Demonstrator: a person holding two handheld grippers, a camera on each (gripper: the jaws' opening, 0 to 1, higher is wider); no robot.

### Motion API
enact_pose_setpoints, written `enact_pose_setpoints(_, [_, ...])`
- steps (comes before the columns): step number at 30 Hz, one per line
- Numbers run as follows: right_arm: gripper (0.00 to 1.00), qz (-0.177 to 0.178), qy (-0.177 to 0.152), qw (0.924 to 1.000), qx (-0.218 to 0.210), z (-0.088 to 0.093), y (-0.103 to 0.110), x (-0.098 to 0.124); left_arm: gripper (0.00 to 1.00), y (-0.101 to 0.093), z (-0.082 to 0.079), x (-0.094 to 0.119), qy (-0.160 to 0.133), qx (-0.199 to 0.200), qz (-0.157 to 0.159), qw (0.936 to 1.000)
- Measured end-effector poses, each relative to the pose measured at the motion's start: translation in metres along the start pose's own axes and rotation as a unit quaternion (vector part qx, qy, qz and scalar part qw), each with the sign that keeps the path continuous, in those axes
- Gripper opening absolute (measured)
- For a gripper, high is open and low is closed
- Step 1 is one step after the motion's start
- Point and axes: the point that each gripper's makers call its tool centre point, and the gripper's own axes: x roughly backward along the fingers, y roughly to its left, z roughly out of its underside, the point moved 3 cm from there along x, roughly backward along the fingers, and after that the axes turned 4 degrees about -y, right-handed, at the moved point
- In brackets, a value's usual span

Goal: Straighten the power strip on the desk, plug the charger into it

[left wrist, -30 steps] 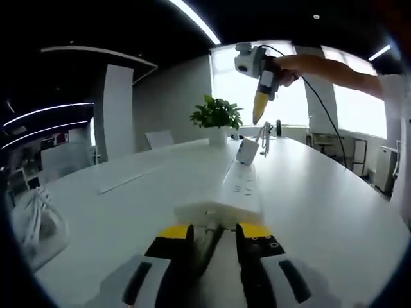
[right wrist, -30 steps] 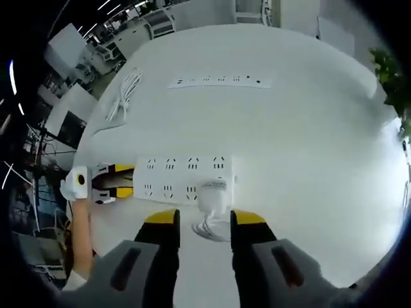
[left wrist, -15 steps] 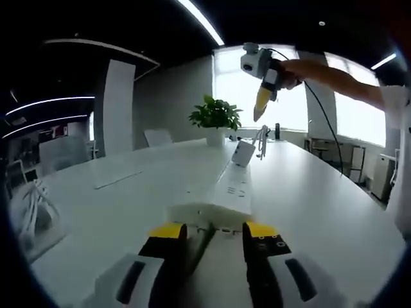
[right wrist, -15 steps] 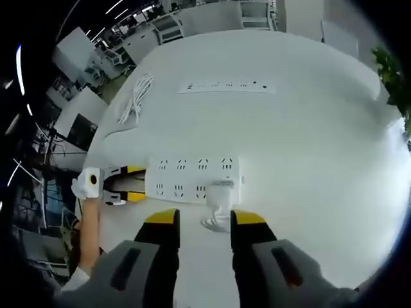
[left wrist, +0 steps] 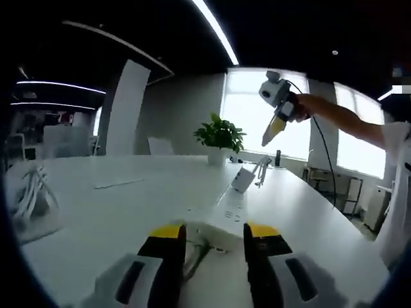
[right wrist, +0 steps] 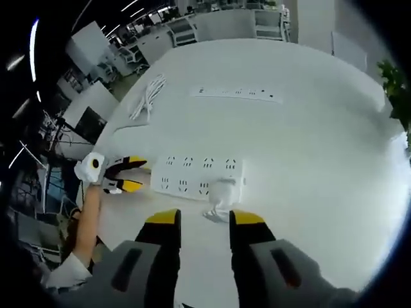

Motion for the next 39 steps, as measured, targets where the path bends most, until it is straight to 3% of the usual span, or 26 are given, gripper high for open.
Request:
enact_pose_setpoints(3, [0.29, -0.041, -0.027, 0.9986, -0.021, -0.003, 0.015, 0.006, 0.38, -0.002, -0.007, 0.002, -0.021, 0.025, 0.013, 0.9994])
enact_pose_setpoints(7, [0.29, -0.056, -0.034, 0.9978, -0.008, 0.001, 0.027, 0.011, 0.39, -0.001, -0.011, 0.004, -0.034, 0.037, 0.011, 0.9987])
enact_pose_setpoints(11, [0.29, -0.071, -0.048, 0.9963, -0.002, 0.004, 0.036, 0.015, 0.42, 0.004, -0.008, 0.005, -0.028, 0.034, 0.000, 0.9990])
enact_pose_setpoints(17, [0.30, -0.076, -0.062, 0.9950, 0.019, 0.011, 0.043, 0.012, 0.45, 0.006, -0.017, 0.009, -0.060, 0.045, -0.006, 0.9972])
enact_pose_setpoints(24, [0.30, -0.080, -0.089, 0.9920, 0.039, 0.012, 0.043, 0.015, 0.50, 0.005, -0.012, 0.006, -0.045, 0.034, -0.011, 0.9983])
enact_pose_setpoints(27, [0.30, -0.069, -0.114, 0.9898, 0.050, 0.009, 0.038, 0.017, 0.50, 0.002, -0.014, 0.005, -0.055, 0.015, -0.009, 0.9983])
enact_pose_setpoints(32, [0.30, -0.074, -0.129, 0.9874, 0.054, 0.007, 0.035, 0.017, 0.50, 0.003, -0.013, 0.005, -0.052, 0.014, -0.009, 0.9985])
enact_pose_setpoints(39, [0.30, -0.092, -0.161, 0.9812, 0.054, 0.018, 0.038, 0.019, 0.50, 0.003, -0.012, 0.004, -0.049, 0.010, -0.010, 0.9987])
